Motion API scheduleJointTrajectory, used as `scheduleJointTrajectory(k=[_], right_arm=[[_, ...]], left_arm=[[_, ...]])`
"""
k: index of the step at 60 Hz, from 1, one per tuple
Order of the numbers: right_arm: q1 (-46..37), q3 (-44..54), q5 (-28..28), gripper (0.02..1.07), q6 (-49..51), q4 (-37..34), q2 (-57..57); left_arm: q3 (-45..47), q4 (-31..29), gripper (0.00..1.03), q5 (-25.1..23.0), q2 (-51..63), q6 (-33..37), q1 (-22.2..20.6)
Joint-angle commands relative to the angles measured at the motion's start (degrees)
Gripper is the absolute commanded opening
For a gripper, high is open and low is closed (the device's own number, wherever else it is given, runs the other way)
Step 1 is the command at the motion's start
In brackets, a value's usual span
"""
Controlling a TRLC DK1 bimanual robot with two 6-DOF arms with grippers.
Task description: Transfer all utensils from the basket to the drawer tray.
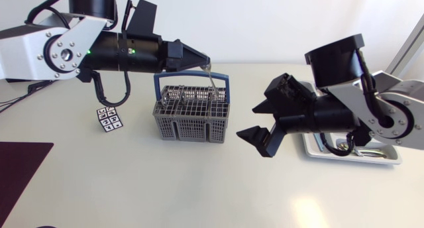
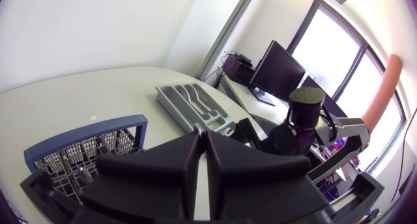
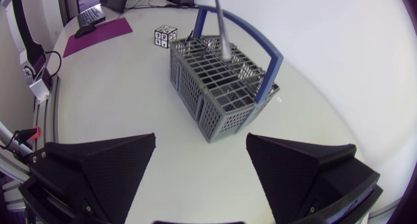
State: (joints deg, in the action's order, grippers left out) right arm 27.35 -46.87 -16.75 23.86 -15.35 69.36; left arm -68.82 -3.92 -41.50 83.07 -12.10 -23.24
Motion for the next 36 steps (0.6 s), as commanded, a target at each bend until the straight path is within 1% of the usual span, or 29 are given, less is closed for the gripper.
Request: scheduleJointTrajectory(k=[1, 9, 13, 17, 22, 27, 36], right_arm=[[0.86, -2.52, -0.47, 1.02, -1.97, 1.12, -0.46], [1.03, -5.07, -2.76, 1.01, -2.85, 2.17, 0.33], [1.3, -5.86, -4.08, 0.96, -3.2, 2.96, 0.77], [1.83, -6.48, -4.78, 0.95, -3.29, 3.4, 1.13], [2.7, -7.09, -5.75, 0.92, -3.29, 3.58, 1.21], [3.41, -7.27, -6.27, 0.84, -3.29, 4.02, 1.21], [3.58, -7.09, -8.03, 0.69, -3.38, 4.46, 0.86]], left_arm=[[1.84, -1.44, 0.03, -1.83, -2.03, -1.53, -0.05], [2.37, -3.64, 0.03, -3.77, -3.0, -1.35, -0.75], [2.46, -4.87, 0.03, -4.56, -3.17, -0.91, -1.36], [2.55, -6.1, 0.03, -4.74, -3.53, -0.47, -1.89], [2.55, -7.06, 0.03, -6.76, -3.61, -0.38, -2.68], [2.81, -7.5, 0.03, -7.28, -3.7, -0.29, -3.47], [2.81, -8.65, 0.03, -9.83, -3.7, -0.29, -3.83]])
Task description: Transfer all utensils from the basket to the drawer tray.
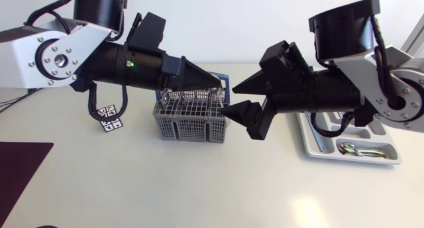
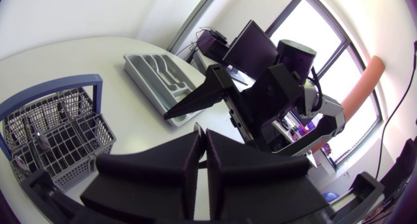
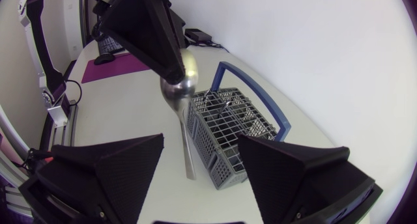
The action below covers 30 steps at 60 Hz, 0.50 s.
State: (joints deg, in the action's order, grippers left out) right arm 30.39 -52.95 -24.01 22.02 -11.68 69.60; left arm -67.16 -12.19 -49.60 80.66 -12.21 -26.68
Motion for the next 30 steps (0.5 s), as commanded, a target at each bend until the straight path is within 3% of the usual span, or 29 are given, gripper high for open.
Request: scheduleJointTrajectory(k=[1, 22, 27, 30], right_arm=[[0.63, -0.84, -0.86, 0.67, -1.54, 0.96, 0.62], [1.78, -0.14, -2.45, 0.07, -1.72, 0.7, -0.08], [1.78, -0.05, -3.06, 0.07, -1.72, -0.71, -0.17], [1.86, 0.13, -3.06, 0.07, -1.81, -0.97, -0.17]], left_arm=[[1.15, -0.47, 0.03, -2.16, -1.3, -0.19, -0.39], [1.5, -0.65, 0.03, -4.18, -1.3, -0.19, -1.45], [1.5, -0.56, 0.05, -4.18, -1.3, -0.1, -1.36], [1.41, -0.47, 0.15, -4.18, -1.3, -0.1, -1.27]])
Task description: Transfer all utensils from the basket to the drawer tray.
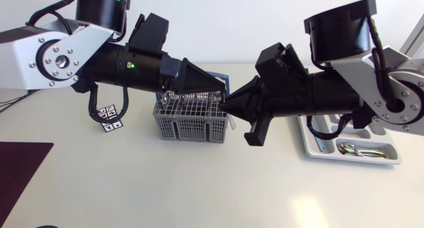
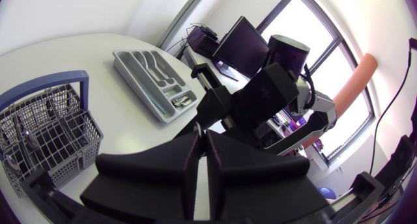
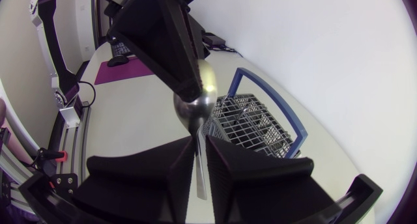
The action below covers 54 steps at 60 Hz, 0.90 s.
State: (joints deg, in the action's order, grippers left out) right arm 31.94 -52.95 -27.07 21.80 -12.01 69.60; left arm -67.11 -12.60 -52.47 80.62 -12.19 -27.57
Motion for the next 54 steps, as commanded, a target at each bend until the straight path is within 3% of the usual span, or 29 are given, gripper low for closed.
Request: scheduleJointTrajectory(k=[1, 6, 7, 10, 12, 14, 28, 34, 38, 46, 50, 54], right_arm=[[0.31, 0.21, 0.0, 0.07, -1.59, -0.73, -0.26], [0.31, 0.39, -0.09, 0.07, -1.59, -1.17, -0.43], [0.31, 0.39, -0.09, 0.07, -1.59, -1.17, -0.43], [0.22, 0.65, -0.18, 0.07, -1.59, -1.61, -0.43], [0.22, 0.74, -0.26, 0.07, -1.5, -2.05, -0.43], [0.14, 1.09, -0.26, 0.07, -1.41, -2.49, -0.52], [-1.18, 4.17, 0.35, 0.07, 0.08, -4.6, -2.1], [-4.61, 6.63, 1.41, 0.07, 1.93, -5.22, -3.77], [-8.04, 8.21, 2.11, 0.07, 3.42, -5.3, -4.65], [-14.19, 12.87, 8.7, 0.07, 9.49, -4.43, -6.94], [-17.44, 15.86, 12.13, 0.07, 12.83, -1.88, -7.9], [-21.57, 18.93, 15.2, 0.07, 17.48, 0.41, -9.05]], left_arm=[[1.28, -0.06, 0.2, -1.32, -1.25, -0.12, -0.29], [0.67, 0.03, 0.44, -1.32, -1.52, -0.12, -0.2], [0.67, 0.03, 0.44, -1.32, -1.52, -0.12, -0.2], [-0.04, 0.3, 0.74, -1.32, -1.96, -0.12, -0.11], [-0.48, 0.65, 0.86, -1.23, -2.22, -0.21, 0.24], [-1.09, 1.53, 0.92, -1.15, -2.66, -0.38, 0.94], [-4.61, 4.43, 0.98, 1.32, -3.28, -3.11, 4.37], [-5.66, 4.6, 0.98, 4.39, -3.54, -2.32, 8.24], [-5.49, 3.99, 0.98, 6.76, -3.71, 0.14, 10.08], [-5.4, -2.17, 0.98, 12.57, -3.01, 8.32, 13.16], [-4.26, -4.89, 0.98, 17.66, -2.66, 13.77, 12.98], [-2.23, -5.59, 0.98, 18.63, -2.4, 16.76, 13.25]])
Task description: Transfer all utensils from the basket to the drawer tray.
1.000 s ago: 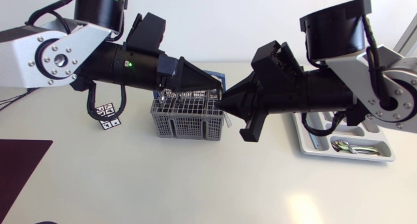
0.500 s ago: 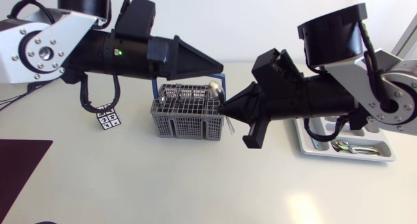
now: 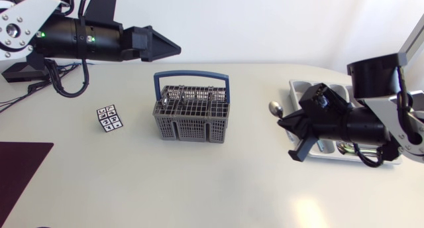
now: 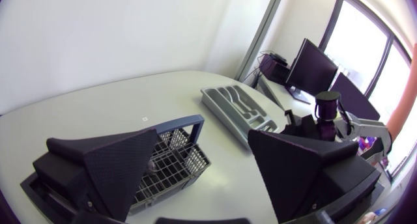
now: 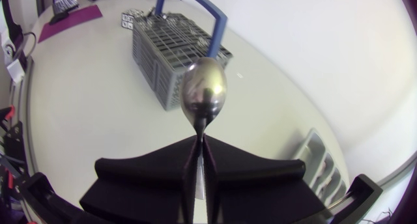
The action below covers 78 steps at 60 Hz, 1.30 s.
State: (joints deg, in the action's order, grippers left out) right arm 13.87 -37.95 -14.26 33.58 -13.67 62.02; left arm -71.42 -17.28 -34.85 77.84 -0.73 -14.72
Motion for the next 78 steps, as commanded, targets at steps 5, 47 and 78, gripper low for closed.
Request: scheduleJointTrajectory(k=[5, 47, 78], right_arm=[[-11.06, 6.75, 3.28, 0.07, 11.07, 5.32, -2.08], [-52.36, 7.63, -4.46, 0.07, 42.18, 35.38, 29.56], [-53.51, 10.88, -4.63, 1.02, 42.53, 33.8, 21.13]], left_arm=[[4.36, -0.92, 0.98, 5.14, 0.47, 8.55, -0.04], [10.16, -2.59, 0.98, 11.74, -0.24, 15.06, 1.01], [12.53, -5.13, 0.99, 12.97, -2.26, 18.4, 4.79]])
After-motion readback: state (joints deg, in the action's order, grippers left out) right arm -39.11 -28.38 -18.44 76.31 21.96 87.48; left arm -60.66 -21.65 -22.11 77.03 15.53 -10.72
